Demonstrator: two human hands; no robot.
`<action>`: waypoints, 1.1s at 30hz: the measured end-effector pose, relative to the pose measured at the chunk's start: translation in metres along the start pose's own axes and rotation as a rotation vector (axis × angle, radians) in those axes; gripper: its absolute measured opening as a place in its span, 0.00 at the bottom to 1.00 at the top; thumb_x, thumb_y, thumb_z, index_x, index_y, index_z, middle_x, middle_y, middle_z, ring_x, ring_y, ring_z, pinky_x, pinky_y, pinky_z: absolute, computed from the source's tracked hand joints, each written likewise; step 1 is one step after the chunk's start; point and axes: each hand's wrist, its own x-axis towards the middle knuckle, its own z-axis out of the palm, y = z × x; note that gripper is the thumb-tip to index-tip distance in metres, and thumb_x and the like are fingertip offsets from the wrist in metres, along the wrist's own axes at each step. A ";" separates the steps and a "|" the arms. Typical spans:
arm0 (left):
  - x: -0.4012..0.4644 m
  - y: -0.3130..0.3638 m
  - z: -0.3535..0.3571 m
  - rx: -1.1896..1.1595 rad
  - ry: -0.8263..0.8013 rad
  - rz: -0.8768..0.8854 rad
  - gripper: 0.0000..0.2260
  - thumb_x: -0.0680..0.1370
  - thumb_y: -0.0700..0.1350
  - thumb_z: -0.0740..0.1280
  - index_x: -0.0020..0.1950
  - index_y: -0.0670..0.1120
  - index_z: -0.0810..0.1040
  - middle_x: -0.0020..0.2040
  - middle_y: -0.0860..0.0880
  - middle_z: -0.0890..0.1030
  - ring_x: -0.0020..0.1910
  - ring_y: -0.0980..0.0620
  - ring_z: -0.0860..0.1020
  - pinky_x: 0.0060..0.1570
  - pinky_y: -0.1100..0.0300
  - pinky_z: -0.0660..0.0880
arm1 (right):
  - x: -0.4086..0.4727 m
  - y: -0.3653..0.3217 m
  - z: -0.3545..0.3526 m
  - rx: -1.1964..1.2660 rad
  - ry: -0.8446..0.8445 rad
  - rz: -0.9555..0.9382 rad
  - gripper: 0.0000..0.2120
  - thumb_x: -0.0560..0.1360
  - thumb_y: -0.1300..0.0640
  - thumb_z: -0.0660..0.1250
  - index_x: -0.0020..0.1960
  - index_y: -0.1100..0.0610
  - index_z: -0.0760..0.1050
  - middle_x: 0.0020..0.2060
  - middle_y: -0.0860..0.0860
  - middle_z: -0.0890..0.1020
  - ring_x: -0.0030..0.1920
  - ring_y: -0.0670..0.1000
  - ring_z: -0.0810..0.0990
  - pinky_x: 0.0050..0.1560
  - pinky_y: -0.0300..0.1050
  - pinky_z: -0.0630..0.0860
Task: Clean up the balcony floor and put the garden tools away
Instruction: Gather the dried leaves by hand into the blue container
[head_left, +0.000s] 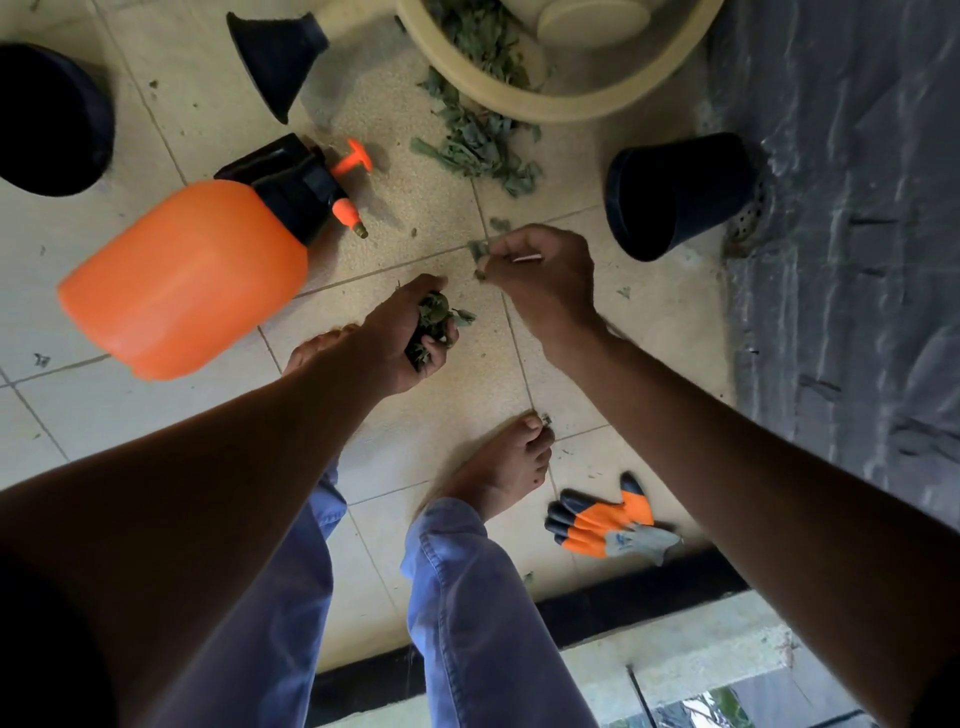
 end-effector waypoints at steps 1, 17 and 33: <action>-0.003 -0.001 0.003 -0.009 -0.024 -0.012 0.11 0.80 0.52 0.68 0.40 0.50 0.73 0.34 0.51 0.76 0.29 0.57 0.77 0.20 0.70 0.66 | -0.014 -0.004 0.000 0.042 -0.039 -0.001 0.05 0.70 0.62 0.78 0.41 0.54 0.84 0.37 0.48 0.86 0.43 0.47 0.86 0.47 0.44 0.83; -0.011 -0.008 0.058 0.116 0.021 0.055 0.17 0.80 0.54 0.66 0.34 0.48 0.78 0.30 0.51 0.78 0.30 0.53 0.78 0.30 0.63 0.74 | -0.047 0.015 -0.005 -0.520 0.030 -0.544 0.08 0.78 0.57 0.64 0.45 0.55 0.82 0.35 0.48 0.82 0.43 0.54 0.77 0.47 0.54 0.74; 0.001 -0.018 0.078 0.138 -0.055 -0.026 0.14 0.81 0.51 0.67 0.37 0.50 0.70 0.29 0.53 0.73 0.23 0.59 0.71 0.15 0.68 0.60 | 0.087 -0.021 -0.117 -1.112 0.213 -0.401 0.11 0.78 0.56 0.60 0.46 0.60 0.79 0.45 0.60 0.84 0.48 0.62 0.81 0.54 0.53 0.72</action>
